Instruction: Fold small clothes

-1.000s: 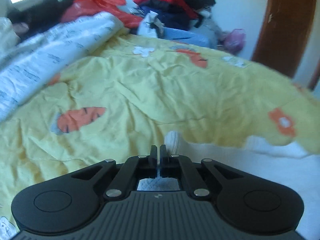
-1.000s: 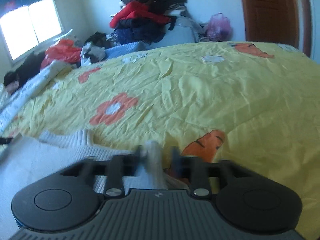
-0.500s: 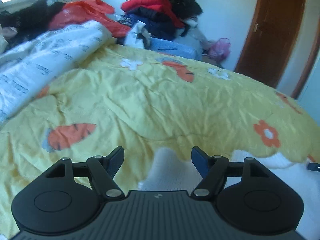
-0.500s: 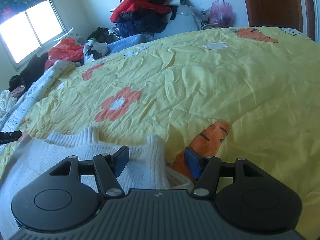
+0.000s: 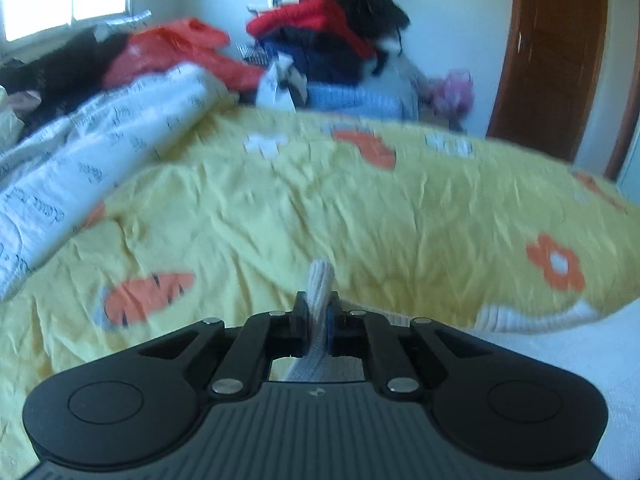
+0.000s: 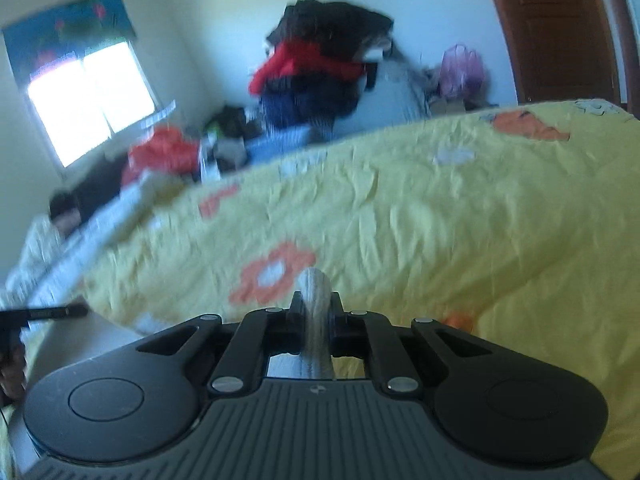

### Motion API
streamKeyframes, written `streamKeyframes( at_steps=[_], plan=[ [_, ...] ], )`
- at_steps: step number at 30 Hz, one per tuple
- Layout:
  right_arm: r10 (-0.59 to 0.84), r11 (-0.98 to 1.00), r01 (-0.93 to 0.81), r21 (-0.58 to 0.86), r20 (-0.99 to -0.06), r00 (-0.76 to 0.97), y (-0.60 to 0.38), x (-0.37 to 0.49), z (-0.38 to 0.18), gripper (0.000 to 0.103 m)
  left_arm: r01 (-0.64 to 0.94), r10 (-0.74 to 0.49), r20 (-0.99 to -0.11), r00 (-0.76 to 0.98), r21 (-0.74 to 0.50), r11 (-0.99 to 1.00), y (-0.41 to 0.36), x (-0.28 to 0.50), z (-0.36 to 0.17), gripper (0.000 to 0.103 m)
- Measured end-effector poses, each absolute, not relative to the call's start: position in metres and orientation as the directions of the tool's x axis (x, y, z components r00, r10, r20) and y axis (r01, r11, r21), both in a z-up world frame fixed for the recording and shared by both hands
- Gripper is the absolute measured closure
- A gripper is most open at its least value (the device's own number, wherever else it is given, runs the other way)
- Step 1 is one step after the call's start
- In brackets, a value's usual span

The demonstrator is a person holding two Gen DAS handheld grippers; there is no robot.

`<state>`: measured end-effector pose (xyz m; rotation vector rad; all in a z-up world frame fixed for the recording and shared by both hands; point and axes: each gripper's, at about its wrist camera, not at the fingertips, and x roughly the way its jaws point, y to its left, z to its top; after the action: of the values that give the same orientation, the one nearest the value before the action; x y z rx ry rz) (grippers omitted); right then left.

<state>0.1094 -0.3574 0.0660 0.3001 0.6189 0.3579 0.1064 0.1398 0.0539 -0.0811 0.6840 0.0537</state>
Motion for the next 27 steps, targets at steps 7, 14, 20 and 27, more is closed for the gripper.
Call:
streamKeyframes(
  at_steps=[7,14,20,27],
  plan=[
    [0.334,0.938,-0.178,0.298,-0.634,0.697,-0.347,0.122,0.029,0.077,-0.093,0.128,-0.672,0.730,0.088,0.992,0.123,0.113,0.024,0.092],
    [0.251,0.961,-0.146,0.235,-0.523,0.815,-0.344,0.077,0.080,0.044,-0.068,0.126,-0.568,0.813,0.122,0.990,0.106,0.067,0.072,0.077],
    [0.398,0.917,-0.318,0.240,-0.510,0.763,-0.283,0.062,0.080,0.027,0.002,0.072,-0.589,0.805,0.125,0.992,0.063,0.066,0.058,0.031],
    [0.301,0.953,-0.196,0.232,-0.630,0.716,-0.285,0.086,0.033,0.025,-0.025,0.079,-0.660,0.747,0.092,0.995,0.066,0.075,0.019,0.024]
  ],
)
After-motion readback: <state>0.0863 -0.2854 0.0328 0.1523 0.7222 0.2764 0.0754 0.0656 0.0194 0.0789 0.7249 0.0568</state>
